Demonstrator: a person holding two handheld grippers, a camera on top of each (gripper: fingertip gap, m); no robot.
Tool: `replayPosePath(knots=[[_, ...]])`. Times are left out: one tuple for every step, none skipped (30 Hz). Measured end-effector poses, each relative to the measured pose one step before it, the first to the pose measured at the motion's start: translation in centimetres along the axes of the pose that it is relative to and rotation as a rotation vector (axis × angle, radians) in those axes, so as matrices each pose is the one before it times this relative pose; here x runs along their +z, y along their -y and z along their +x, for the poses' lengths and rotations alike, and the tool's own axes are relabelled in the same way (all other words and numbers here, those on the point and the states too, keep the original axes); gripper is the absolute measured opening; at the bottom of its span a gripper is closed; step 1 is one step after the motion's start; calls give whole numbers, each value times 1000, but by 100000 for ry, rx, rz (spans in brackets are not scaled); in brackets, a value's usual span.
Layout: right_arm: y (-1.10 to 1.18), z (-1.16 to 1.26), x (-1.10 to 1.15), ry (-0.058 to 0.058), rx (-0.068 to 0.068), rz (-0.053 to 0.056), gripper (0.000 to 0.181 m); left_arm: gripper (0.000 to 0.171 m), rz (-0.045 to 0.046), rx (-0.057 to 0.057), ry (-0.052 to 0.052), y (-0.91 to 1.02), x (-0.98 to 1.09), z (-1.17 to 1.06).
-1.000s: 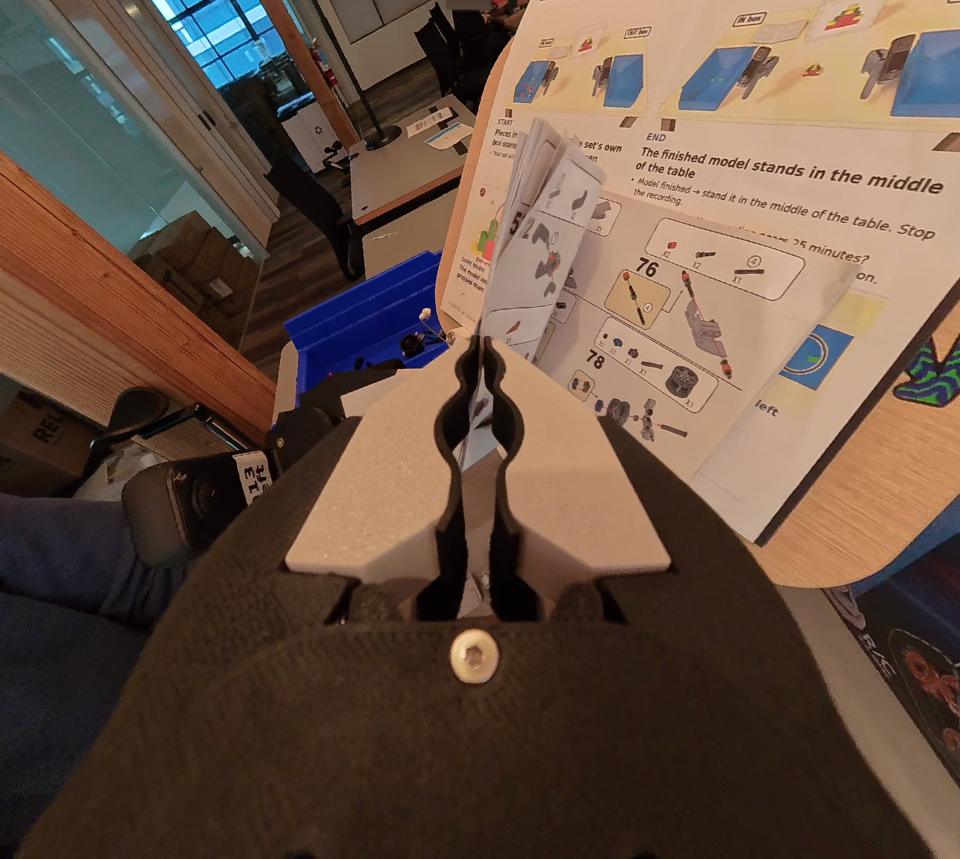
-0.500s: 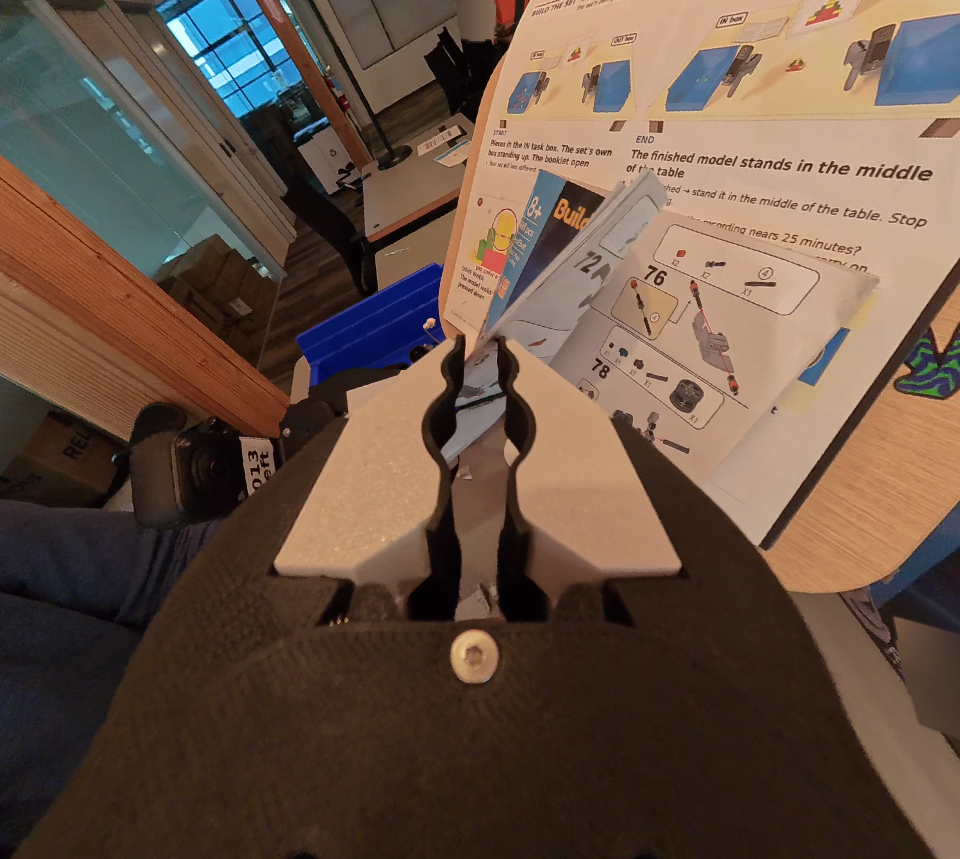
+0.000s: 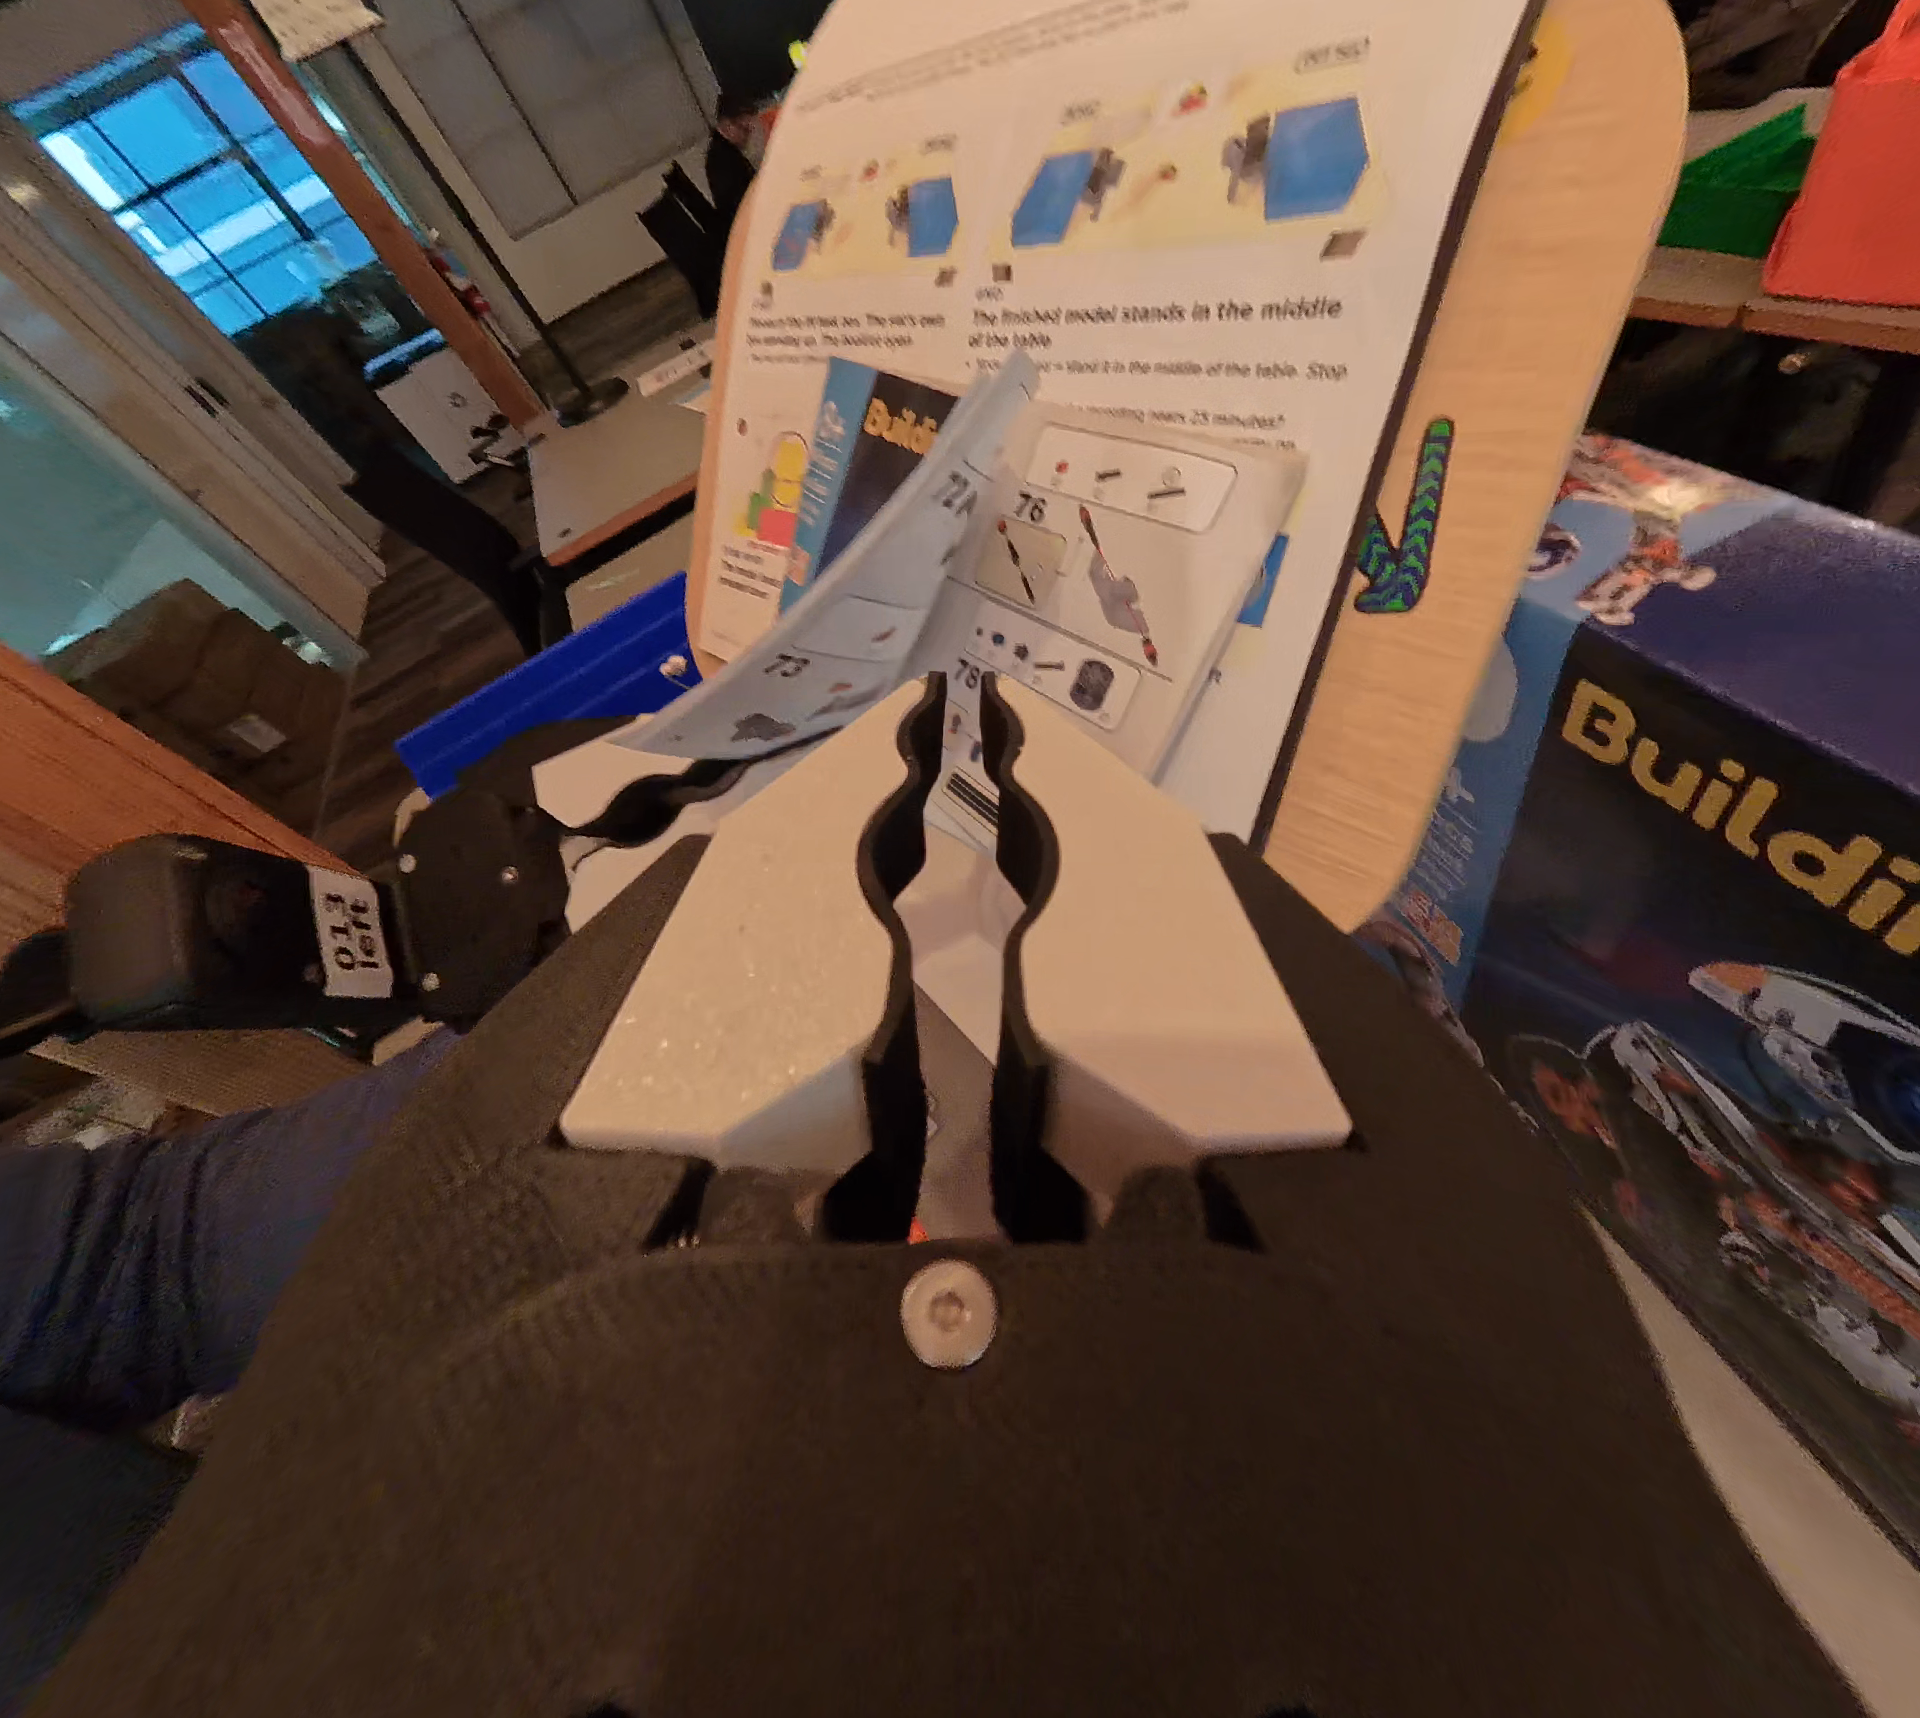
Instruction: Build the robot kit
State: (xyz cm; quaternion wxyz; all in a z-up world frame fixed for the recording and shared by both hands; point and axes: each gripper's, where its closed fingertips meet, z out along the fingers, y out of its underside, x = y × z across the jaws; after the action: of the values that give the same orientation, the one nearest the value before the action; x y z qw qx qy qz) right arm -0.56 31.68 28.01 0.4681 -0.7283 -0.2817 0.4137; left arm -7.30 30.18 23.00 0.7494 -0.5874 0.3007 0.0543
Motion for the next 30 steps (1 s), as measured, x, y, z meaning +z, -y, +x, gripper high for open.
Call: replayPosePath(knots=[[-607, 322, 234, -971, -137, -1673, 1, 0, -181, 619, -37, -49, 64, 98], [-597, 206, 356, -939, -767, -1883, 0, 0, -115, -40, -158, -38, 62, 102], [-665, 303, 455, -2437, -2202, -2933, 0, 0, -219, -154, -212, -72, 62, 88], [-639, 319, 493, -3013, -2964, -3268, 0, 0, -435, 440, -162, -108, 71, 92], [-384, -9, 487, -951, -1753, -1865, 0, 0, -457, 315, -368, -114, 73, 106], [-187, -284, 440, 914, -305, -788, 0, 0, -94, -395, -281, -59, 54, 63], [-200, -233, 433, 692, -233, -1063, 0, 0, -83, 47, -98, -39, 42, 15], [-245, -65, 374, -525, -1123, -1548, 0, 0, -191, 1198, 219, 0, 11, 8], [-182, -6, 296, -893, -1464, -1248, 0, 0, -114, 414, 39, 9, -4, 24], [-90, -65, 210, -299, -779, -593, 0, 0, 113, -880, -294, 17, -22, 4], [-12, -129, 132, 455, -23, 6, 0, 0, 27, -93, -26, 2, -12, -32], [49, -116, 65, 619, 360, 291, 0, 0, -78, 418, 111, -6, -2, -37], [58, -64, 12, 184, 53, 356, 0, 0, 10, -463, -203, -18, 7, -6], [12, -13, -13, -252, -330, 15, 0, 0, 55, -406, -141, -16, 7, 10], [-10, 55, -14, -614, -430, -108, 0, 0, -77, 255, 14, -5, 12, 31], [6, 26, 9, -316, -243, 92, 0, 0, -59, -23, -60, -6, 16, 36], [-58, -19, 52, 87, 75, -119, 0, 0, 4, -384, -195, -18, 14, 46], [-130, 39, 82, -378, -207, -542, 0, 0, -54, 4, -106, -24, 29, 33], [-190, 90, 106, -883, -788, -780, 0, 0, -126, 197, -31, -22, 23, 27], [-185, 66, 85, -708, -692, -680, 0, 0, -191, -133, -189, -25, 35, 48], [-97, -5, 30, -166, -87, -127, 0, 0, -128, 10, -65, -10, 21, 27], [-67, -24, -1, 95, 232, 102, 0, 0, -135, 288, 3, -12, 14, 14], [-64, 71, -26, -336, 59, 85, 0, 0, -77, -18, -63, -16, 13, 4], [-84, 123, -35, -492, 54, -11, 0, 0, -31, -94, -32, -3, 11, 16], [-65, 53, -23, 46, 412, -51, 0, 0, -51, 83, -3, -14, 9, 5], [-59, 13, -13, 256, 489, -23, 0, 0, -64, 157, 48, -12, 5, 17], [-37, 61, -41, -236, 144, -34, 0, 0, -39, -71, -35, -4, 10, 15], [-24, 66, -47, -392, -170, -22, 0, 0, -32, -95, -49, -3, 11, 19], [12, -18, -54, -39, -73, 194, 0, 0, -38, 110, 14, -9, 0, 4], [7, -39, -54, 91, 89, 130, 0, 0, -43, -79, -61, -3, 16, 3]])
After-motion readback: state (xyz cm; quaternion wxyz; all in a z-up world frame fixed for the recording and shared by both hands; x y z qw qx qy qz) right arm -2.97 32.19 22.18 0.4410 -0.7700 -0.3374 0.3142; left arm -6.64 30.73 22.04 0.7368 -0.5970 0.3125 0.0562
